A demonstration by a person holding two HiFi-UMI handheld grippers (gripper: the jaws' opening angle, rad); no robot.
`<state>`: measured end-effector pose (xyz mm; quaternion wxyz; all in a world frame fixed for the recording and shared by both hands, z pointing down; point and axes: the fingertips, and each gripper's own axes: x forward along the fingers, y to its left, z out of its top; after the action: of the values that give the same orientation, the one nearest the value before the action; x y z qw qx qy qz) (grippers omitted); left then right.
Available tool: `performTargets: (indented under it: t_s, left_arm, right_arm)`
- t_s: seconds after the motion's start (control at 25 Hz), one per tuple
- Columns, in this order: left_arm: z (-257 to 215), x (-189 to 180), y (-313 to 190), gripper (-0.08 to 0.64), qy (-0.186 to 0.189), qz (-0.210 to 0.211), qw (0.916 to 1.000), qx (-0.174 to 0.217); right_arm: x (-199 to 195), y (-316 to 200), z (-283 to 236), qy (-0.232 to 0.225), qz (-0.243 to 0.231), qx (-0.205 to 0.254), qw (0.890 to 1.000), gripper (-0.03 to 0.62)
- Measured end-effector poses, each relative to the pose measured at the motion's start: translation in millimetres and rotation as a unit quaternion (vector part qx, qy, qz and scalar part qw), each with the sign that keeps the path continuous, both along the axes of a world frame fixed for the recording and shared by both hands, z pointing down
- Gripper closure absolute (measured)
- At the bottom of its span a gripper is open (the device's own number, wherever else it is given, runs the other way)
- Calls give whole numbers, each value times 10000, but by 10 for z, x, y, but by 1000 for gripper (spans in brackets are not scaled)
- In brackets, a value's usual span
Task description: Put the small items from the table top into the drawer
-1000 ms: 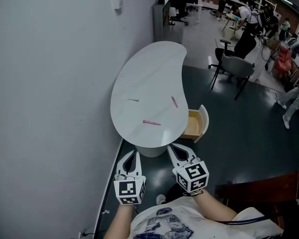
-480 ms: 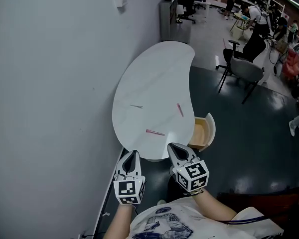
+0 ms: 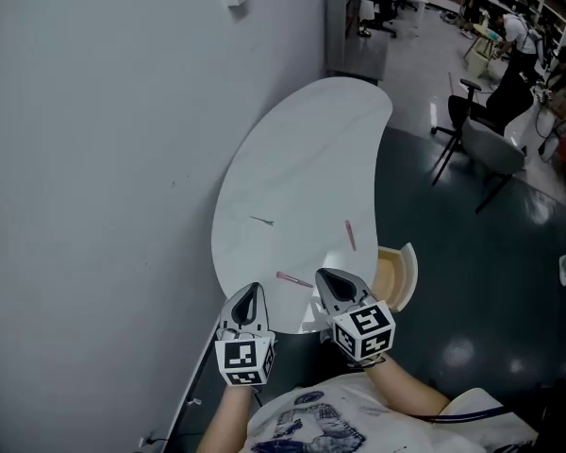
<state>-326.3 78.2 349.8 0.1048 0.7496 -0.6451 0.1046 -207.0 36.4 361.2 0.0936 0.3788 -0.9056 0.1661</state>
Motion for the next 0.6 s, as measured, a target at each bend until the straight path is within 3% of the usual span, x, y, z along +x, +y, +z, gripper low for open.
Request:
performTargets:
  t_s: [0.32,0.6]
  left_arm:
    - [66,30,-624,526,-11,-435,9990,-75]
    - [134,-65,-883,526,2,-768,9969,-173]
  right_arm:
    - [-59,-662,137,40,-535,-151,9984,571]
    - [-180,-1039,195,100,-848,-172,9962,571]
